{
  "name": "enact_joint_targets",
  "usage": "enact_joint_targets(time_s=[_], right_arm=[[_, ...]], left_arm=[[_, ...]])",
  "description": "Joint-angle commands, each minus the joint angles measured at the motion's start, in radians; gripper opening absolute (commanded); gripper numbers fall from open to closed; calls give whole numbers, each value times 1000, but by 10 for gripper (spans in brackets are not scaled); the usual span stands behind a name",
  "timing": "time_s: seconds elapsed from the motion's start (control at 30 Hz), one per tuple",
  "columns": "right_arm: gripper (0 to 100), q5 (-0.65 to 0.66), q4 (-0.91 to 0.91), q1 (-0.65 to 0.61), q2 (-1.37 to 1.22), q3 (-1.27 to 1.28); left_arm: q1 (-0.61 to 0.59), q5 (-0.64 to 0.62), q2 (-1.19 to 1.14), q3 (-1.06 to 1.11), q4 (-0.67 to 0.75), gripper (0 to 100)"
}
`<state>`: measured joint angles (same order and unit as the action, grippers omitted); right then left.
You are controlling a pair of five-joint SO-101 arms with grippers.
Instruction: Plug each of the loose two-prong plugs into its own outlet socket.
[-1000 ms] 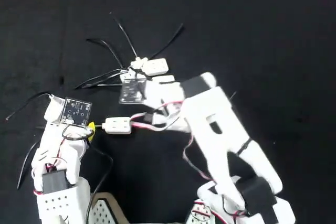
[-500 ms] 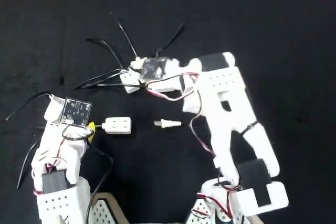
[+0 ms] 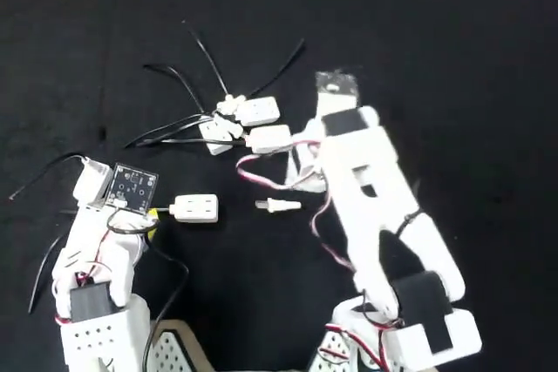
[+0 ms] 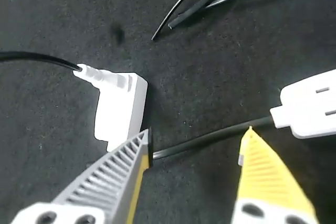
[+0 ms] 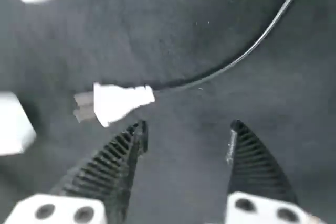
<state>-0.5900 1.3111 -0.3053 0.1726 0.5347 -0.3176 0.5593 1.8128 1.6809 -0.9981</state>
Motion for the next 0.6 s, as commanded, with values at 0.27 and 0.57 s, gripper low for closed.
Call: enact_joint_targets(time_s=[0.27, 0.57], right_arm=[[240, -451, -322, -71, -91, 130], [240, -451, -276, -92, -134, 127]], left_arm=[[13, 11, 2, 18, -5, 270], [13, 11, 2, 18, -6, 270]])
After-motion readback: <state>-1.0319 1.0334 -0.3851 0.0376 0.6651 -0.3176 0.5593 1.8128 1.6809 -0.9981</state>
